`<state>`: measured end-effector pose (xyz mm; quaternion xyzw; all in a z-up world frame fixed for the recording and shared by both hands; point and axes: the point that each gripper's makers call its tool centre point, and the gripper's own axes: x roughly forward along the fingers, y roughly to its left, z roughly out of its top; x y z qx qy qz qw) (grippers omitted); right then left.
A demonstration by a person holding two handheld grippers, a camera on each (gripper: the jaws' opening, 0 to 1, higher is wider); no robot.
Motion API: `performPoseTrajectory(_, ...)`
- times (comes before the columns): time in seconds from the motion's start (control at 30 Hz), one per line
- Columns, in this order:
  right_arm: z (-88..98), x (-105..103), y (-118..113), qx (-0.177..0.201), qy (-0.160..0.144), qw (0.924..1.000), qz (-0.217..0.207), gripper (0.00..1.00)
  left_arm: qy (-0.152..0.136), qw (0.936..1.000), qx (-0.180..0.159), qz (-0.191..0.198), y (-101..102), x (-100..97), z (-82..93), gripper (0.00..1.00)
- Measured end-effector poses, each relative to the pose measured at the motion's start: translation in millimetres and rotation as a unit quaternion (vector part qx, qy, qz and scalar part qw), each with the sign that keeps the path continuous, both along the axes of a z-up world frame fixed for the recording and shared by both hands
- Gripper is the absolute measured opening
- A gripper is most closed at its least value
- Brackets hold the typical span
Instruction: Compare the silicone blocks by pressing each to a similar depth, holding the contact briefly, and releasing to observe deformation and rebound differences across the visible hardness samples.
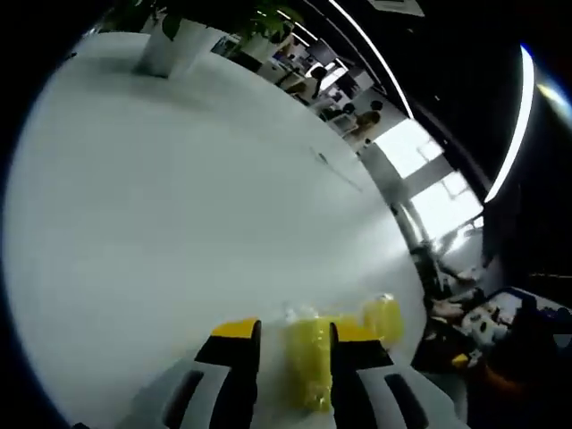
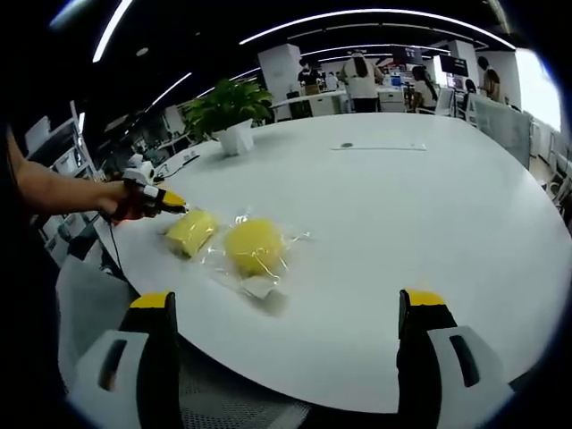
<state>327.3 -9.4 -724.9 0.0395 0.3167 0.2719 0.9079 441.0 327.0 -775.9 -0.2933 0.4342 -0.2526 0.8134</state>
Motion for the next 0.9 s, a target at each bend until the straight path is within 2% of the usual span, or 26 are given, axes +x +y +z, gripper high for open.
performPoseTrajectory(0.13, 1.2, -2, 1, -0.002, 0.000, 1.0000, 0.001, 0.97, 0.017, 0.9994, -0.028, 0.011, -4, -1.2, -1.2, 0.22)
performPoseTrajectory(0.17, 1.5, -3, 1, -0.002, 0.000, 1.0000, 0.001, 0.97, 0.030, 0.9986, -0.042, 0.008, -7, -4.2, -2.1, 0.18)
performPoseTrajectory(0.2, 1.7, -3, 1, -0.002, 0.000, 1.0000, 0.001, 0.97, 0.034, 0.9982, -0.049, 0.000, -9, -6.7, -2.3, 0.08)
performPoseTrajectory(0.23, 1.8, -3, 1, -0.002, 0.000, 1.0000, 0.001, 0.97, 0.037, 0.9982, -0.048, 0.001, -8, -7.5, -3.7, 0.03)
performPoseTrajectory(0.33, 1.9, -4, 0, -0.004, 0.001, 1.0000, 0.001, 0.97, 0.032, 0.9983, -0.048, 0.005, -8, -5.5, -4.2, 0.03)
performPoseTrajectory(0.4, 1.4, -5, 1, -0.005, 0.002, 1.0000, 0.002, 0.97, 0.029, 0.9983, -0.051, -0.007, -11, -9.3, -1.8, 0.03)
performPoseTrajectory(0.47, 0.8, -5, 2, -0.006, 0.003, 1.0000, 0.004, 0.97, 0.020, 0.9992, -0.033, -0.007, -9, -7.6, -4.6, 0.08)
performPoseTrajectory(0.53, 1.1, -5, 3, -0.006, 0.003, 1.0000, 0.006, 0.97, 0.015, 0.9992, -0.038, -0.001, -9, -4.0, -4.4, 0.12)
performPoseTrajectory(0.6, 2.0, -5, 5, -0.007, 0.003, 0.9999, 0.009, 0.97, 0.023, 0.9983, -0.053, 0.006, -14, -2.9, -3.6, 0.11)
performPoseTrajectory(0.7, 3.7, -4, 6, -0.008, 0.001, 0.9999, 0.013, 0.97, 0.024, 0.9983, -0.054, 0.000, -18, -4.0, -4.9, 0.01)
performPoseTrajectory(0.77, 4.4, -4, 5, -0.009, 0.000, 0.9999, 0.013, 0.97, 0.036, 0.9967, -0.072, -0.004, -25, -7.2, -3.3, 0.00)
performPoseTrajectory(0.83, 5.1, -4, 4, -0.009, 0.000, 0.9999, 0.013, 0.97, 0.024, 0.9980, -0.059, -0.008, -26, -8.3, -2.6, 0.00)
performPoseTrajectory(0.87, 4.8, -5, 2, -0.010, 0.000, 0.9999, 0.012, 0.97, 0.028, 0.9975, -0.064, -0.003, -25, -7.8, -2.1, 0.00)
performPoseTrajectory(0.9, 4.7, -5, 2, -0.010, 0.000, 0.9999, 0.012, 0.97, 0.041, 0.9954, -0.086, 0.008, -27, -8.4, 1.7, 0.00)
